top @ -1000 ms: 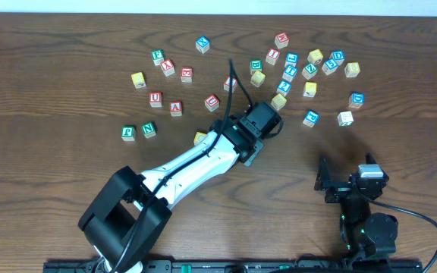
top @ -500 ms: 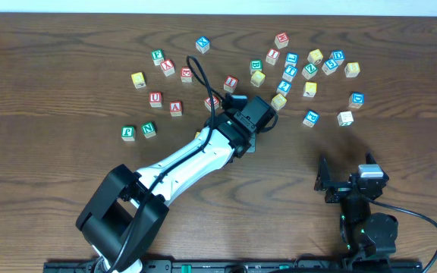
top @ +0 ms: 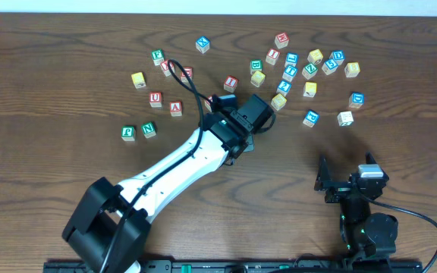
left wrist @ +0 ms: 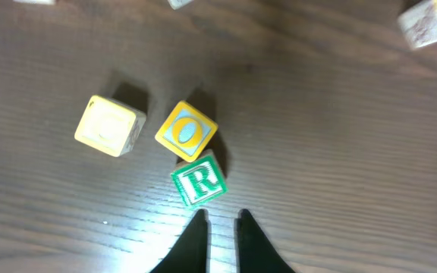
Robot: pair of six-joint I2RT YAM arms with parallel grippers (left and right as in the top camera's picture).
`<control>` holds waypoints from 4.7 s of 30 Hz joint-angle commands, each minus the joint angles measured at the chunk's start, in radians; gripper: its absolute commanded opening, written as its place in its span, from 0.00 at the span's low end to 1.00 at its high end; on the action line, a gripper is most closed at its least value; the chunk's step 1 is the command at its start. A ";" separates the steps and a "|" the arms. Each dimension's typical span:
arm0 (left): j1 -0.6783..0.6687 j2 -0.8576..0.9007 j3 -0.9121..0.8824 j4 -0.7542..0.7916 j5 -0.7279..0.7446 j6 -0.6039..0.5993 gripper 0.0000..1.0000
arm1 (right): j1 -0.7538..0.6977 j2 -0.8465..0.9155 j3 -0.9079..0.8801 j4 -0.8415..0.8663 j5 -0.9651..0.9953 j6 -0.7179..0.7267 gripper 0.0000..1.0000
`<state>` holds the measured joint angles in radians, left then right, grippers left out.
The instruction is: Spell out CORL
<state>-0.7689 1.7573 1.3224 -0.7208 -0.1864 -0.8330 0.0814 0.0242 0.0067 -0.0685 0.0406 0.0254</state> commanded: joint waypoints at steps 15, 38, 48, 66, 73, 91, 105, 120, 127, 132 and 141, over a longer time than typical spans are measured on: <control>-0.003 -0.012 0.019 0.049 -0.070 -0.071 0.36 | -0.005 0.000 -0.001 -0.003 0.002 -0.004 0.99; -0.002 -0.006 0.019 -0.007 -0.070 -0.289 0.50 | -0.005 0.000 -0.001 -0.003 0.002 -0.004 0.99; -0.009 0.074 0.018 0.000 -0.069 -0.299 0.51 | -0.005 0.000 -0.001 -0.003 0.002 -0.004 0.99; -0.010 0.150 0.018 0.030 -0.069 -0.303 0.51 | -0.005 0.000 -0.001 -0.003 0.002 -0.004 0.99; -0.010 0.154 0.018 0.031 -0.070 -0.303 0.51 | -0.005 0.000 -0.001 -0.003 0.002 -0.004 0.99; -0.010 0.197 0.018 0.034 -0.069 -0.311 0.49 | -0.005 0.000 -0.001 -0.003 0.002 -0.004 0.99; -0.010 0.197 0.003 0.033 -0.069 -0.310 0.46 | -0.005 0.000 -0.001 -0.003 0.002 -0.004 0.99; -0.010 0.198 -0.019 0.034 -0.085 -0.311 0.46 | -0.005 0.000 -0.001 -0.003 0.002 -0.004 0.99; -0.010 0.198 -0.023 0.034 -0.085 -0.314 0.46 | -0.005 0.000 -0.001 -0.003 0.002 -0.004 0.99; -0.010 0.198 -0.023 0.033 -0.085 -0.314 0.46 | -0.005 0.000 -0.001 -0.003 0.002 -0.004 0.99; -0.010 0.202 -0.045 0.047 -0.085 -0.332 0.46 | -0.005 0.000 -0.001 -0.003 0.002 -0.004 0.99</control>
<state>-0.7761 1.9430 1.2903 -0.6750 -0.2432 -1.1488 0.0814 0.0242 0.0067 -0.0681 0.0410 0.0254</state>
